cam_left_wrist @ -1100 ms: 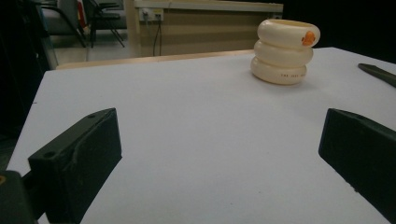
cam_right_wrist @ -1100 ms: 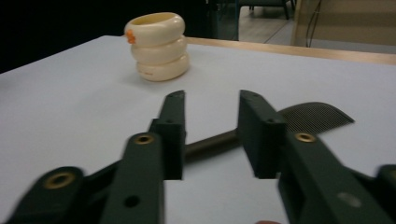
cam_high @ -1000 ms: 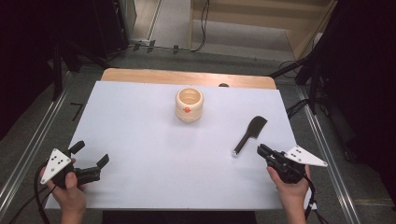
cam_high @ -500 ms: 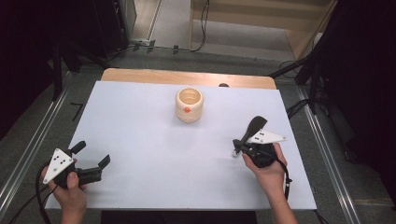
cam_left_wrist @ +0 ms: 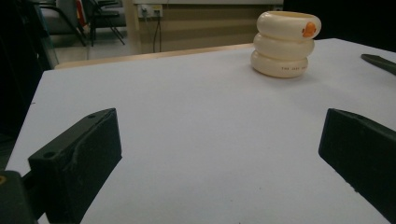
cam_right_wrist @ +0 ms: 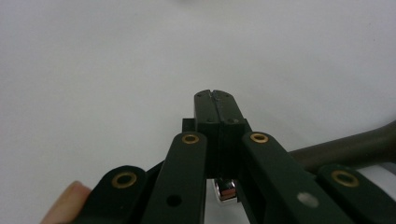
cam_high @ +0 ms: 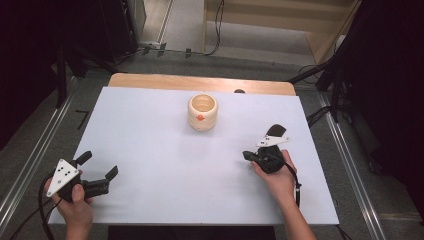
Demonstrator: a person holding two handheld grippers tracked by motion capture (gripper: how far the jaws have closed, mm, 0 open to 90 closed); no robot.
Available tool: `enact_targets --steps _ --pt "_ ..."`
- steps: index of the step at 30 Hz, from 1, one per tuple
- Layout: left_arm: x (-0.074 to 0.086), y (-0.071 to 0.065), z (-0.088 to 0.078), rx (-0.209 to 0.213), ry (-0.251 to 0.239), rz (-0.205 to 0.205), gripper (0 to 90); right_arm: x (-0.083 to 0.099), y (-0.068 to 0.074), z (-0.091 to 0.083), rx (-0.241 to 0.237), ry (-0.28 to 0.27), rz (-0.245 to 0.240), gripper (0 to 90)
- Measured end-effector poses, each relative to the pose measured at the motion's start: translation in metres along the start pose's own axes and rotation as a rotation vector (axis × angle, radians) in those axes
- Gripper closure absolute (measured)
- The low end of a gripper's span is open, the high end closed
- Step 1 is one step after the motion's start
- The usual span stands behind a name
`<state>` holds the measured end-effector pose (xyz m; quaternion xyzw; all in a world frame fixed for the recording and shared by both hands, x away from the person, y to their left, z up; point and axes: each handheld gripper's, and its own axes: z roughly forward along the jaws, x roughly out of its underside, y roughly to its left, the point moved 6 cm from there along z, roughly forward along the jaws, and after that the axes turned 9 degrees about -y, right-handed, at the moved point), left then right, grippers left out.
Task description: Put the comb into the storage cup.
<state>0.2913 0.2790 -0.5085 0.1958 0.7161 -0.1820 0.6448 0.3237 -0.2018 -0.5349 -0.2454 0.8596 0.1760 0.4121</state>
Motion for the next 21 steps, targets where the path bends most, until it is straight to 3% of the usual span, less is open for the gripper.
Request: enact_targets --steps 10,21 --pt "0.000 0.000 0.000 -0.001 0.004 0.005 0.0 0.009 -0.004 0.002 0.001 0.060 0.000 88.0" --pt "0.000 -0.001 0.001 -0.001 0.003 0.007 0.0 0.019 -0.011 -0.005 0.009 0.084 0.013 88.0"
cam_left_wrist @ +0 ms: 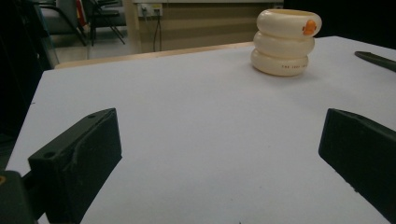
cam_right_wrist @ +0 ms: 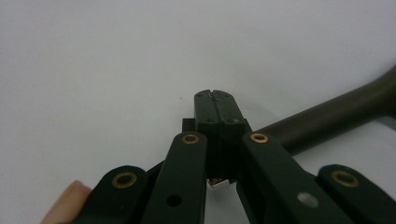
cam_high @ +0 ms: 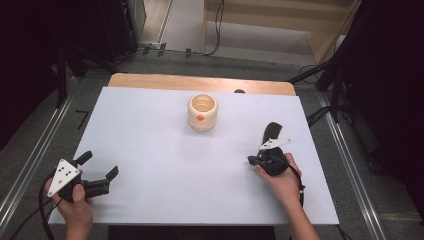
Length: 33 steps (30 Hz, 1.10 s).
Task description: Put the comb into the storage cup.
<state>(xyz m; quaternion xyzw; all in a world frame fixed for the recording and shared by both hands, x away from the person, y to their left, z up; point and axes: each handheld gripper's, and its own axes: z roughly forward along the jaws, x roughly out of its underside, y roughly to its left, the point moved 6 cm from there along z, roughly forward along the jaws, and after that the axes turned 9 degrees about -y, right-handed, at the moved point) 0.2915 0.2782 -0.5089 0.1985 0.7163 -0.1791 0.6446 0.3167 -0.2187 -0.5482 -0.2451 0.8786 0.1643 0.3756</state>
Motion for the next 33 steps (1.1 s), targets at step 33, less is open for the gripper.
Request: enact_targets --steps 33 --pt "0.000 -0.001 0.000 0.001 0.004 0.008 0.0 0.023 -0.042 -0.030 0.083 0.050 0.032 88.0"
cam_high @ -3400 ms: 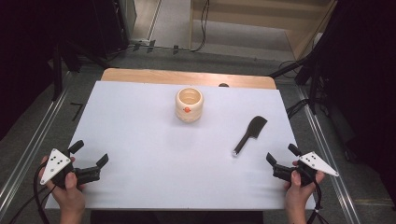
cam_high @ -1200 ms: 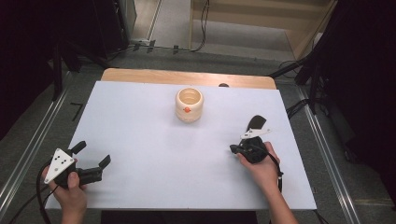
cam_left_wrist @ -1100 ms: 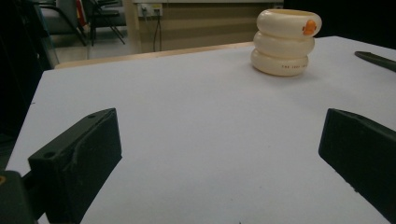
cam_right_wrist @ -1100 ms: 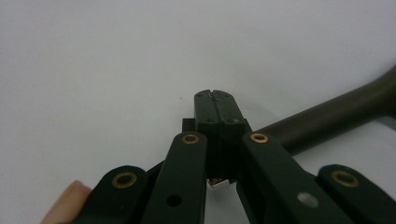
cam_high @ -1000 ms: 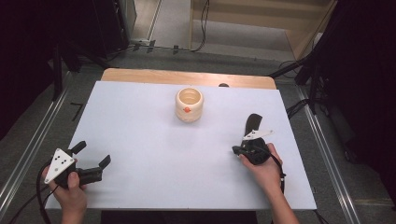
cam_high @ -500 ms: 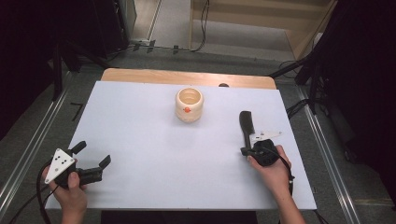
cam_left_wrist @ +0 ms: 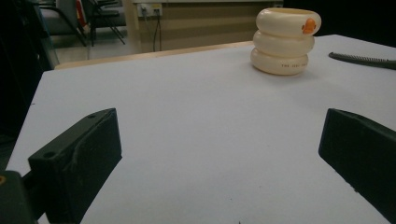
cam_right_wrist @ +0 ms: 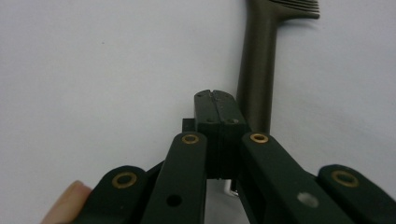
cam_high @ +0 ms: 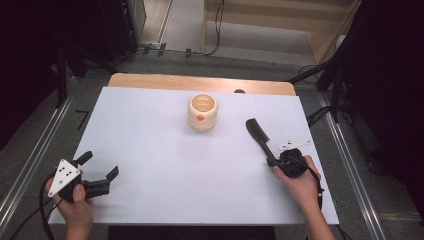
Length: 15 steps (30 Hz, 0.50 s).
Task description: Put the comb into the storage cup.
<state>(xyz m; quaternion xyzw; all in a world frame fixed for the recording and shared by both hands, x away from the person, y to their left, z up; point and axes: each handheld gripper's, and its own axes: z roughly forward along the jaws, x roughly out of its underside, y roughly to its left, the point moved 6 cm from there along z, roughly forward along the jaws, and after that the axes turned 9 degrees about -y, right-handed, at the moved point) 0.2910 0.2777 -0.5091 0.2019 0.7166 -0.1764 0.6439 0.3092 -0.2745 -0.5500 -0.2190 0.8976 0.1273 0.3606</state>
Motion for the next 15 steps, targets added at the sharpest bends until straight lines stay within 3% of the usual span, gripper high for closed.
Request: enact_targets --steps 11,15 --pt "0.000 0.000 0.000 -0.002 0.002 0.002 0.0 0.003 -0.012 -0.002 0.014 0.030 -0.002 87.9" --pt "0.000 0.000 0.000 -0.004 0.000 -0.002 0.0 0.001 -0.009 -0.004 -0.013 0.029 -0.055 87.8"
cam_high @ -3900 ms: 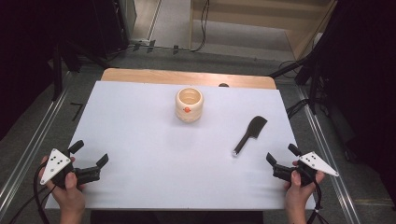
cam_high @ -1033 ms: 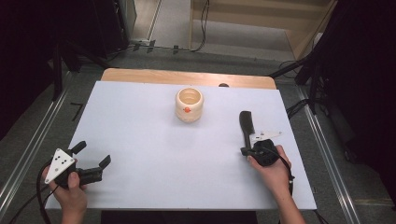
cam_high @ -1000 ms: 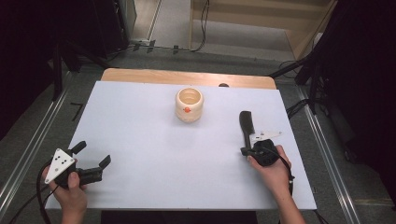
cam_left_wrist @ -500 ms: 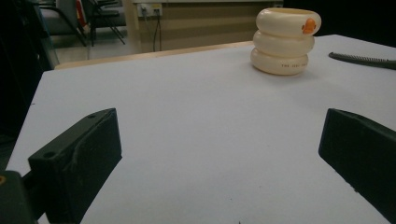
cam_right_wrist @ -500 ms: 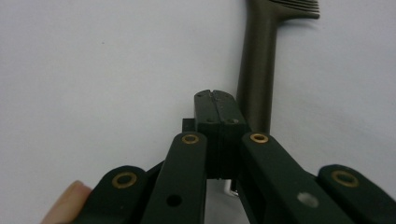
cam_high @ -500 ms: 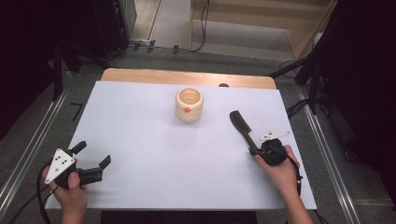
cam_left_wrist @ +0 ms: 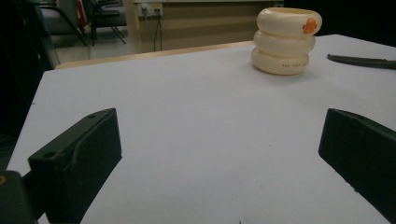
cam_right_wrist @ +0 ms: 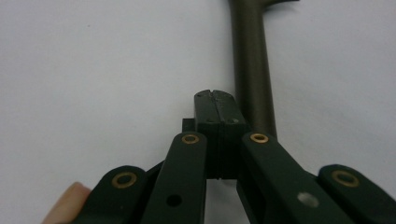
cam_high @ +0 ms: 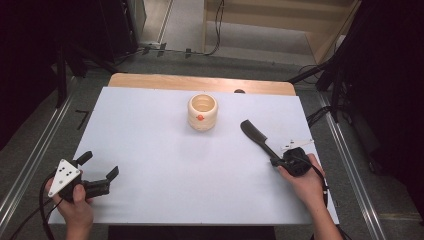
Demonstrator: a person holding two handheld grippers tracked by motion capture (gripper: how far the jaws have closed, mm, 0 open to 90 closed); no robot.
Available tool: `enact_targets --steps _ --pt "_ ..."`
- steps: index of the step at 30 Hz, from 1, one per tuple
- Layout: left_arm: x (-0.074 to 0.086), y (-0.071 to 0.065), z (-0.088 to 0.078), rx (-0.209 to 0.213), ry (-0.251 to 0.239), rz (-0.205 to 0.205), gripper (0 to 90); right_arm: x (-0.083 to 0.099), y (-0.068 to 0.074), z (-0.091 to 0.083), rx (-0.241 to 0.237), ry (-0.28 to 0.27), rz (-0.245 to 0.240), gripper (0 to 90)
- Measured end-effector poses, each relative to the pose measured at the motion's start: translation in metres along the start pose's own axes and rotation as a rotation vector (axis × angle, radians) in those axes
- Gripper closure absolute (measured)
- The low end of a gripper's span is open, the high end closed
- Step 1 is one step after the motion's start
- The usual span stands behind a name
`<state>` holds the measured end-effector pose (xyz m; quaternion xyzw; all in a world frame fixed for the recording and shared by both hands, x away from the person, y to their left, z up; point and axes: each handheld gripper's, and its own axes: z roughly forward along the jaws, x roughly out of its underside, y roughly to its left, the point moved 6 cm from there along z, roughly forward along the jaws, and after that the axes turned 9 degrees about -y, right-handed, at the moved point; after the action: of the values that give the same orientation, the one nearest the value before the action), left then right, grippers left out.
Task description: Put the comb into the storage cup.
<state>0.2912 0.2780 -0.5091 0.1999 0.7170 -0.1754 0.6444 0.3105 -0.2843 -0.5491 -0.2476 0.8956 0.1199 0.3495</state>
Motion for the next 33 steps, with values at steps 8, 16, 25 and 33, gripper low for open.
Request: enact_targets --steps 8,16,25,33 --pt "0.000 0.000 0.000 0.000 0.000 -0.002 0.0 -0.020 0.000 -0.013 0.024 -0.014 -0.028 74.6" --pt "0.000 0.000 0.000 -0.001 0.000 -0.002 0.0 -0.031 -0.013 -0.006 0.047 0.046 -0.022 66.2" --pt "0.000 0.000 0.001 0.000 0.004 0.001 0.0 -0.033 -0.015 0.019 0.037 0.092 -0.008 64.3" --pt "0.000 0.000 0.000 -0.001 0.004 0.002 0.0 -0.033 -0.018 0.031 0.046 0.104 -0.006 64.4"
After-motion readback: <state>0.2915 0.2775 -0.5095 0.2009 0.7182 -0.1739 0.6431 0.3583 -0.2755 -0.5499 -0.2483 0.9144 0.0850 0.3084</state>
